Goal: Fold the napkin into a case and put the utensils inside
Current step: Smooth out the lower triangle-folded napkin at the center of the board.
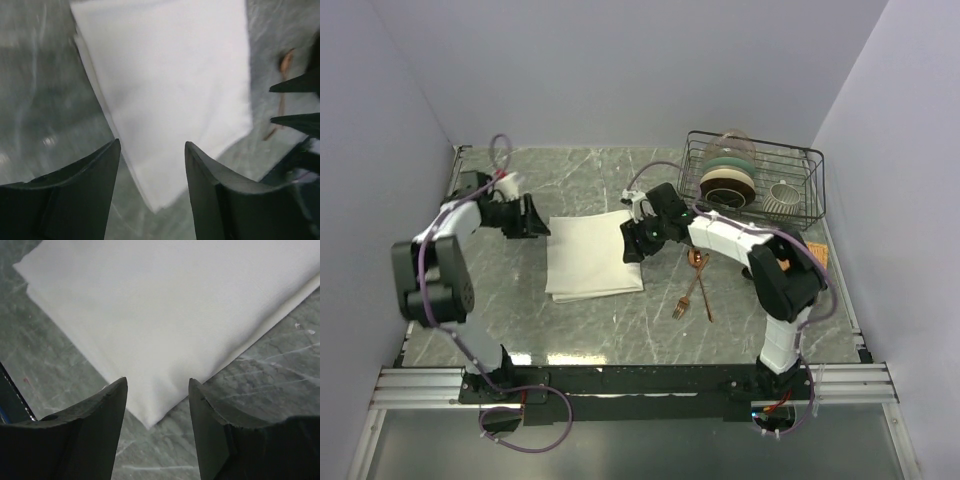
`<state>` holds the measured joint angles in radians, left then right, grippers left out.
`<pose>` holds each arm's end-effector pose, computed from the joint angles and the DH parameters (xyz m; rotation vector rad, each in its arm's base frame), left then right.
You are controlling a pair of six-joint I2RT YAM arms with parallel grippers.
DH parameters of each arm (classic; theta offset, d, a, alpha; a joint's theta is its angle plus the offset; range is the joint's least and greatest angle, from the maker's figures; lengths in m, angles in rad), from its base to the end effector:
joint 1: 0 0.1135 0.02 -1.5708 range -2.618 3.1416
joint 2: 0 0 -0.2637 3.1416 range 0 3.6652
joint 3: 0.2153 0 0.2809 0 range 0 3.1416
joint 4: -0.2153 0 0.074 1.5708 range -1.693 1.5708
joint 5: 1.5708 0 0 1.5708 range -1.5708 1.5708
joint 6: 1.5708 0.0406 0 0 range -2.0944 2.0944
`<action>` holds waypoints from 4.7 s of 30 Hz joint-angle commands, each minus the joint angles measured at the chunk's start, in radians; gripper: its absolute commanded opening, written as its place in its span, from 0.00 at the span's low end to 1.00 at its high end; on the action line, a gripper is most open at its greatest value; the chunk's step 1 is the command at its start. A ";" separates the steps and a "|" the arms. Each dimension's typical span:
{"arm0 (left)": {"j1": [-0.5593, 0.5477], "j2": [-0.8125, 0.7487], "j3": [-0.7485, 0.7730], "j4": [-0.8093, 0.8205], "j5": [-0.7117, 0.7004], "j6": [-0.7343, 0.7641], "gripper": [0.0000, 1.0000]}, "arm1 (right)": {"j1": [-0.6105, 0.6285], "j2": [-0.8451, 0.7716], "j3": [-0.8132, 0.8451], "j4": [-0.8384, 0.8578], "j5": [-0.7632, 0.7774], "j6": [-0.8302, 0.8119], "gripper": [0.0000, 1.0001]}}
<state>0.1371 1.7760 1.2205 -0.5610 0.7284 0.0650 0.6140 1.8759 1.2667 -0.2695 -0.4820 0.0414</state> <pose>0.3844 0.0257 0.1842 0.1293 2.4923 -0.8849 0.3396 0.2624 0.1725 -0.9188 2.3364 0.8721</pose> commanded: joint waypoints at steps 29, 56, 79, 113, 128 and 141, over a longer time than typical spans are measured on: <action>0.038 -0.498 -0.587 0.176 -0.187 -0.637 0.49 | 0.259 -0.173 -0.196 -0.030 0.405 -0.204 0.59; 0.038 -0.484 -0.605 0.216 -0.091 -0.685 0.56 | 0.313 -0.136 -0.213 0.032 0.522 -0.239 0.24; -0.091 -0.564 -0.753 0.392 -0.075 -0.875 0.70 | 0.316 -0.136 -0.210 0.026 0.523 -0.222 0.00; -0.093 -0.536 -0.714 0.256 -0.270 -0.808 0.57 | 0.319 -0.187 -0.276 0.010 0.499 -0.245 0.00; -0.094 -0.533 -0.625 0.213 -0.270 -0.760 0.21 | 0.319 -0.139 -0.231 -0.010 0.485 -0.255 0.00; -0.102 -0.468 -0.624 0.199 -0.291 -0.751 0.31 | 0.319 -0.120 -0.211 -0.023 0.485 -0.248 0.00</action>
<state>0.0429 1.2961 0.5697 -0.3584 0.4450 -0.6918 0.9253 1.7439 1.0145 -0.2749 0.0071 -0.2073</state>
